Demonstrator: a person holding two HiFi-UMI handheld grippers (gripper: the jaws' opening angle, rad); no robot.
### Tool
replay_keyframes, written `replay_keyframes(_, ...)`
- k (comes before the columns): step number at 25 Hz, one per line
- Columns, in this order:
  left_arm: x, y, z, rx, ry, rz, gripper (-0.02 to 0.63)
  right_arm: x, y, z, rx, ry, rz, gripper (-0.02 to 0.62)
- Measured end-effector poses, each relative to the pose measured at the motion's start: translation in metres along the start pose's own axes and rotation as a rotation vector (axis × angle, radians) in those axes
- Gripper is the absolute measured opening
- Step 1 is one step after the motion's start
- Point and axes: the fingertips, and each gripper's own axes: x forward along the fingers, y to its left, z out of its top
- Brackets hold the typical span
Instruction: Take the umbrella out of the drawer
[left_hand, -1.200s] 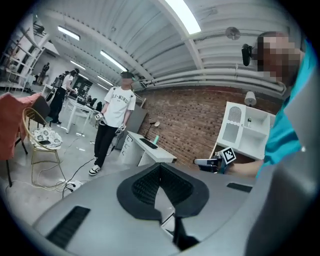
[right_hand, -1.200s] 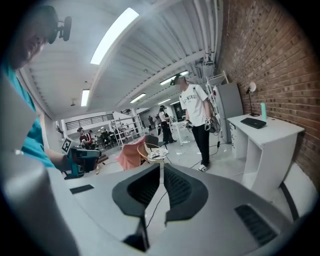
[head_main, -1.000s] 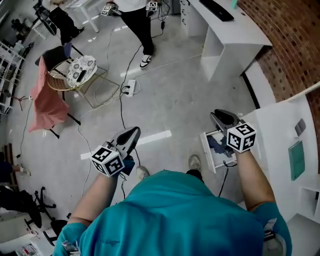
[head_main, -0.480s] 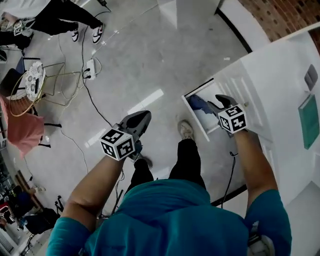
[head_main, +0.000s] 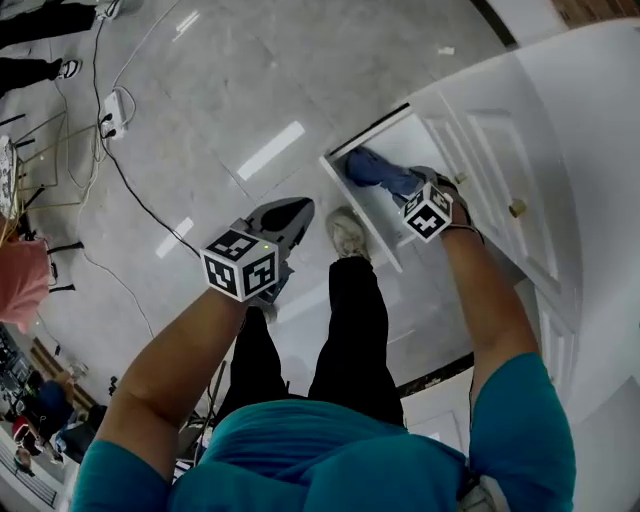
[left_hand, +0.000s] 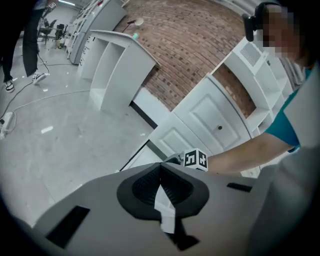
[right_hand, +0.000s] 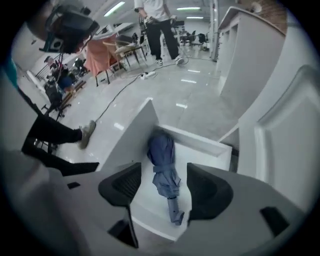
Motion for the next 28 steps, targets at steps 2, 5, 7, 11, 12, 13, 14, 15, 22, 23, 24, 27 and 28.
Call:
replay_keyframes(2,0.025,0.008,-0.013,0.021,0.033,-0.013,0.012,0.037,-0.003,-0.013,-0.060,0.047,-0.001,0.268)
replay_keyframes(5,0.053,0.016,-0.032,0.057,0.077,-0.026,0.012,0.084,0.004,-0.033,-0.127,0.103,0.018,0.276)
replay_keyframes(7,0.070,0.022,-0.038,0.063,0.083,-0.032,0.012,0.112,0.003,-0.045,-0.182,0.144,0.005,0.282)
replay_keyframes(11,0.101,0.027,-0.048,0.062,0.086,-0.064,0.012,0.156,-0.011,-0.062,-0.229,0.216,-0.068,0.296)
replay_keyframes(12,0.107,0.028,-0.051,0.066,0.087,-0.072,0.012,0.164,-0.011,-0.065,-0.233,0.233,-0.074,0.296)
replay_keyframes(13,0.111,0.028,-0.053,0.065,0.087,-0.077,0.012,0.173,-0.010,-0.068,-0.237,0.251,-0.069,0.296)
replay_keyframes(14,0.114,0.029,-0.055,0.060,0.085,-0.080,0.012,0.181,-0.007,-0.070,-0.240,0.269,-0.054,0.296)
replay_keyframes(15,0.117,0.030,-0.057,0.050,0.082,-0.081,0.012,0.188,-0.003,-0.072,-0.245,0.289,-0.037,0.295)
replay_keyframes(22,0.102,0.038,-0.072,-0.024,0.059,-0.059,0.012,0.183,-0.007,-0.070,-0.203,0.312,-0.034,0.271)
replay_keyframes(23,0.095,0.039,-0.074,-0.030,0.057,-0.052,0.012,0.177,-0.006,-0.072,-0.181,0.314,-0.037,0.268)
replay_keyframes(24,0.088,0.039,-0.075,-0.035,0.054,-0.044,0.012,0.169,-0.005,-0.072,-0.162,0.312,-0.042,0.265)
replay_keyframes(27,0.062,0.040,-0.072,-0.053,0.033,-0.023,0.013,0.139,0.003,-0.061,-0.125,0.279,-0.051,0.262)
replay_keyframes(28,0.052,0.038,-0.069,-0.059,0.022,-0.018,0.012,0.128,0.006,-0.055,-0.108,0.266,-0.049,0.262)
